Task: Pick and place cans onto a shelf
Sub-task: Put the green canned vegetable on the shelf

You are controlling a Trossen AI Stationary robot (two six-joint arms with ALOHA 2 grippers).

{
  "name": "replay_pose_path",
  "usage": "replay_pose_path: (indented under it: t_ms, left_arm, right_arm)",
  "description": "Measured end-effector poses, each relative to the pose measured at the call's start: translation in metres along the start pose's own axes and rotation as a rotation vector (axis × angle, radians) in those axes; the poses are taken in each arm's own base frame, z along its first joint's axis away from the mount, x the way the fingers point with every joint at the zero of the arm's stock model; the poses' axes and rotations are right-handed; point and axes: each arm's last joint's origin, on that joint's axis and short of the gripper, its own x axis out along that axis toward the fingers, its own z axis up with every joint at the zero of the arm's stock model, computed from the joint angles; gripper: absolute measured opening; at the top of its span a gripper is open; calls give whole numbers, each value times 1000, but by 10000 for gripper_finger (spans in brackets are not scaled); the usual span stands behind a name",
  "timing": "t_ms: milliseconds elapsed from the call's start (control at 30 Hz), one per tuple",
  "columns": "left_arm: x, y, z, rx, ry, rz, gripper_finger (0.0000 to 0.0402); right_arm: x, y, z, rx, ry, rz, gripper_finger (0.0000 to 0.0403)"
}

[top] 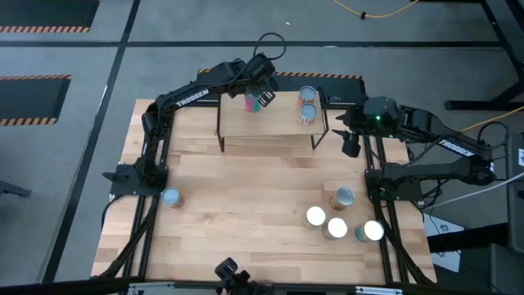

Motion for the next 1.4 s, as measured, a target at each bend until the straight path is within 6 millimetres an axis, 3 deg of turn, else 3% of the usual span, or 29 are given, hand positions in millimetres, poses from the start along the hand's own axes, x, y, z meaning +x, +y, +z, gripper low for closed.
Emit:
replay_pose_path:
  t_ms: [133,367,633,900,1100,1233,1400]
  left_arm:
    - [-19,-9,5,68,-25,-38,83]
    - [-79,-44,3,188,-63,-150,83]
    - [-149,-98,-42,382,6,-281,83]
    - [-201,-133,-92,412,120,-329,83]
    - [-227,-158,-120,447,120,-380,83]
    - [-227,-171,-139,481,158,-364,83]
    - [-226,-157,-161,502,237,-359,83]
  right_arm:
    - [0,4,-3,1,15,124,208]
    - [-2,12,-10,88,79,285,208]
    - [-5,25,-10,94,107,349,208]
    - [-8,37,-9,44,94,404,208]
    - [-10,41,-8,39,95,427,208]
    - [-11,43,-8,27,94,436,208]
    - [-10,43,-9,25,95,436,208]
